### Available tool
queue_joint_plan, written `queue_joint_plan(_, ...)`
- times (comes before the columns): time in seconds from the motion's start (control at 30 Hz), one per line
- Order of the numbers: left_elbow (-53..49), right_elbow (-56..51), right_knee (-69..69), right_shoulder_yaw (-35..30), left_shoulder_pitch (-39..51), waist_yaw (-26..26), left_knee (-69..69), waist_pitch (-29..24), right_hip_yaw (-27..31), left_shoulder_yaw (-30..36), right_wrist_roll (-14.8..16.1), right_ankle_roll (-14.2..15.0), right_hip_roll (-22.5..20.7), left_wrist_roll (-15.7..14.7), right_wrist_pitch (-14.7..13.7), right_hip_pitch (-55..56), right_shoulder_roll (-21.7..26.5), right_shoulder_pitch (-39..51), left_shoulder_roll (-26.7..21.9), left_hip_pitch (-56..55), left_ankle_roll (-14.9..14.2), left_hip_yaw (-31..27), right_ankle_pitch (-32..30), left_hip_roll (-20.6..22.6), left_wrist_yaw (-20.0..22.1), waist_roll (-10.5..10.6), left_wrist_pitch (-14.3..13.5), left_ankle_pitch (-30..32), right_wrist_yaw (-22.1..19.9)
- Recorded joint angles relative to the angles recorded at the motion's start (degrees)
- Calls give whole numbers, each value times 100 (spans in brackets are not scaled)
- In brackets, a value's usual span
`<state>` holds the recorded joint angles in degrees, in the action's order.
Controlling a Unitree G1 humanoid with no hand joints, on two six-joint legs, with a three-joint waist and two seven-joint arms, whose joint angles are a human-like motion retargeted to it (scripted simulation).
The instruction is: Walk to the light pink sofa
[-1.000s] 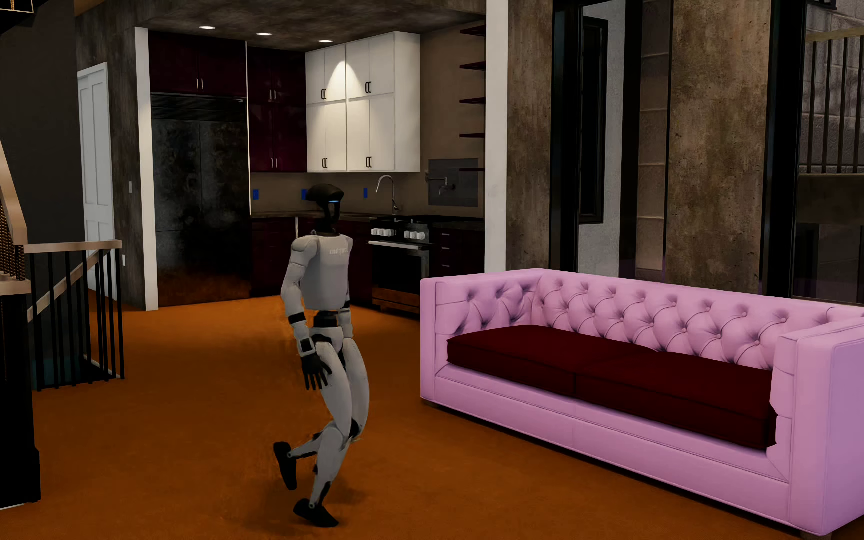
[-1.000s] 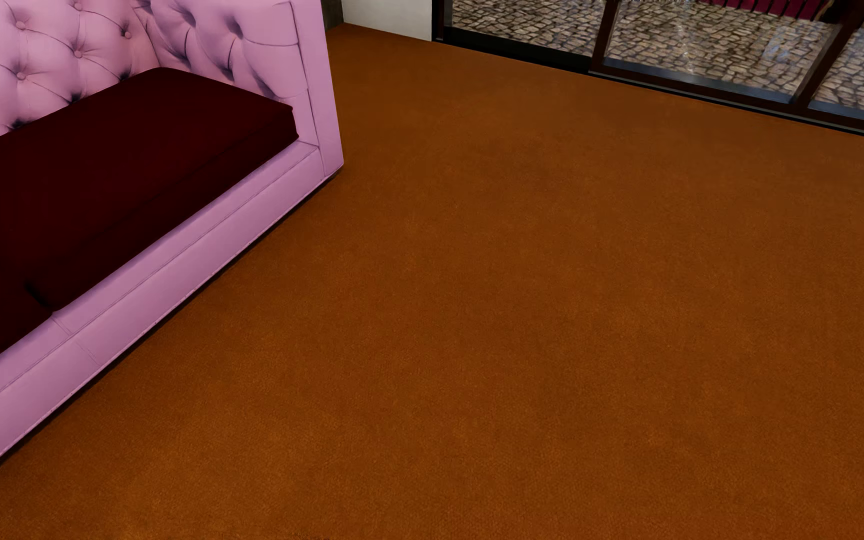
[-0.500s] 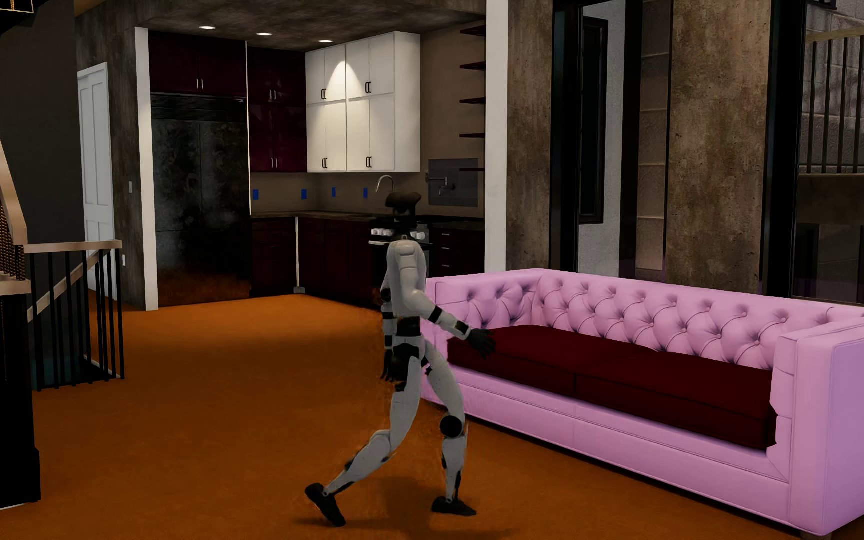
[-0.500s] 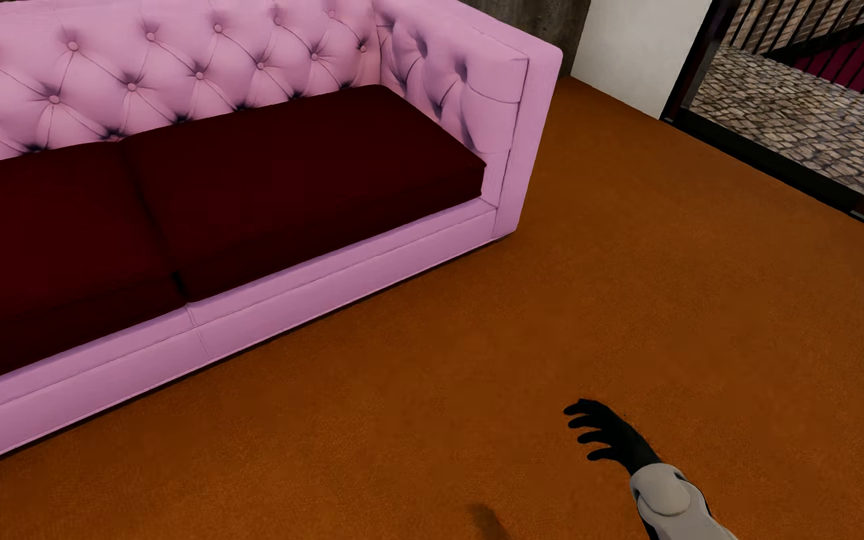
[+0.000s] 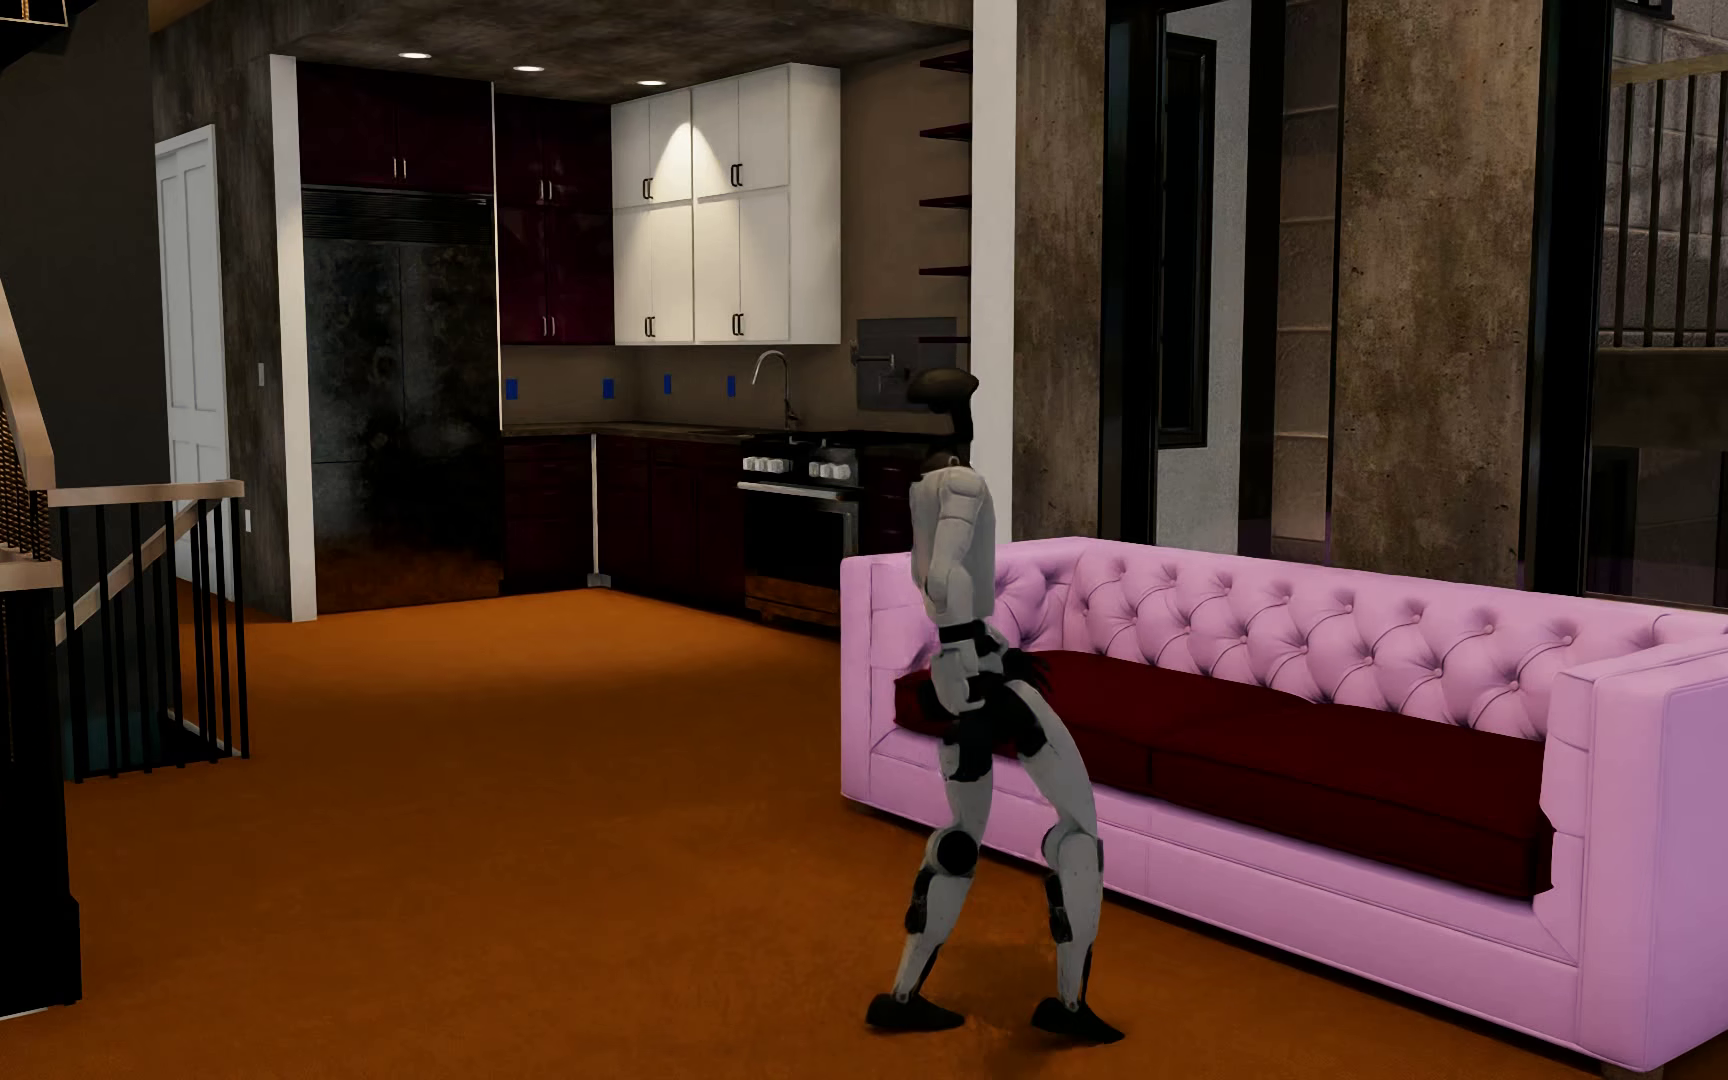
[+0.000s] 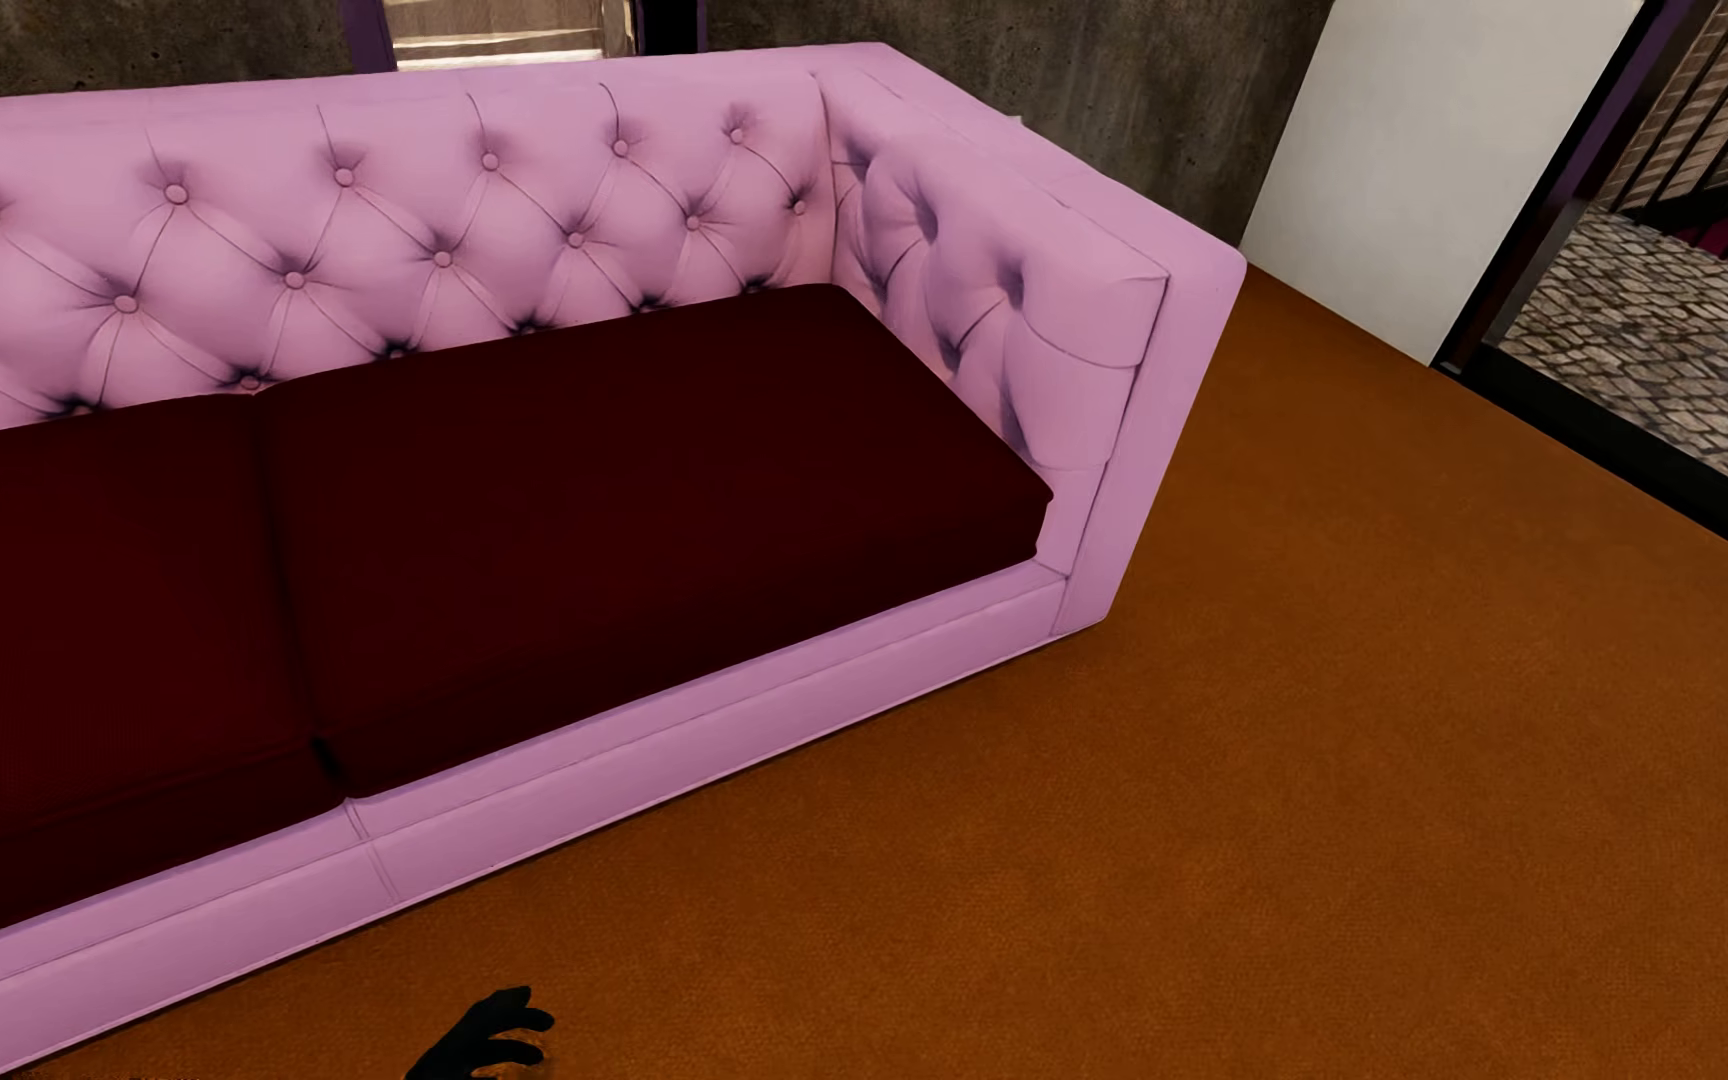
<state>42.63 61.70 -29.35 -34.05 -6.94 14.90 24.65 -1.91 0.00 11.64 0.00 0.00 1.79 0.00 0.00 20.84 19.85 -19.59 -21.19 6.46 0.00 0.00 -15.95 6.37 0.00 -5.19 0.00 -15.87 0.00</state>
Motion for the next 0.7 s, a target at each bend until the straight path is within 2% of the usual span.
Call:
queue_joint_plan(0.1,-436,-28,807,69,-182,-71,-53,12,0,-108,0,0,-36,0,0,-152,-54,-86,-55,447,0,0,-225,-162,0,-87,0,-289,0)
queue_joint_plan(0.17,-284,-86,697,82,-417,-112,-15,125,0,-30,0,0,-98,0,0,-109,-28,40,10,585,0,0,115,-298,0,-92,0,-402,0)
queue_joint_plan(0.2,-16,-99,614,133,-539,-127,14,205,0,115,0,0,-131,0,0,-94,-17,133,48,629,0,0,-90,-395,0,-77,0,-398,0)
queue_joint_plan(0.27,1029,-107,338,212,-680,-244,104,313,0,613,0,0,-274,0,0,-74,25,398,205,731,0,0,-350,-653,0,79,0,-197,0)
queue_joint_plan(0.33,2321,-146,80,252,-769,-398,438,312,0,1333,0,0,-459,0,0,-281,102,801,432,744,0,0,-34,-918,0,298,0,261,0)
queue_joint_plan(0.37,2660,-267,66,358,-869,-423,793,290,0,1835,0,0,-532,0,0,-472,149,999,495,587,0,0,155,-1052,0,387,0,533,0)
queue_joint_plan(0.43,2435,-700,81,808,-1146,-452,1970,185,0,2634,0,0,-620,0,0,-863,257,1298,464,-106,0,0,517,-1307,0,552,0,1038,0)
queue_joint_plan(0.47,2160,-939,80,1053,-1242,-523,2732,99,0,2773,0,0,-661,0,0,-1035,325,1407,439,-563,0,0,695,-1365,0,636,0,1311,0)
queue_joint_plan(0.53,1825,-1213,155,1471,-1314,-900,4128,-32,0,2387,0,0,-788,0,0,-1294,447,1624,500,-1470,0,0,1001,-1333,0,757,0,1758,0)
queue_joint_plan(0.6,1590,-1130,262,1756,-1252,-1366,4835,-170,0,1646,0,0,-817,0,0,-1570,507,1921,652,-2113,0,0,1149,-1150,0,784,0,1464,0)
queue_joint_plan(0.63,1417,-1059,291,1769,-1195,-1580,4781,-235,0,1407,0,0,-797,0,0,-1679,526,2082,705,-2315,0,0,1167,-1076,0,777,0,1228,0)
queue_joint_plan(0.7,1013,-1088,240,1464,-1017,-1942,3925,-353,0,1411,0,0,-758,0,0,-1748,571,2352,684,-2458,0,0,1259,-1018,0,740,0,1002,0)
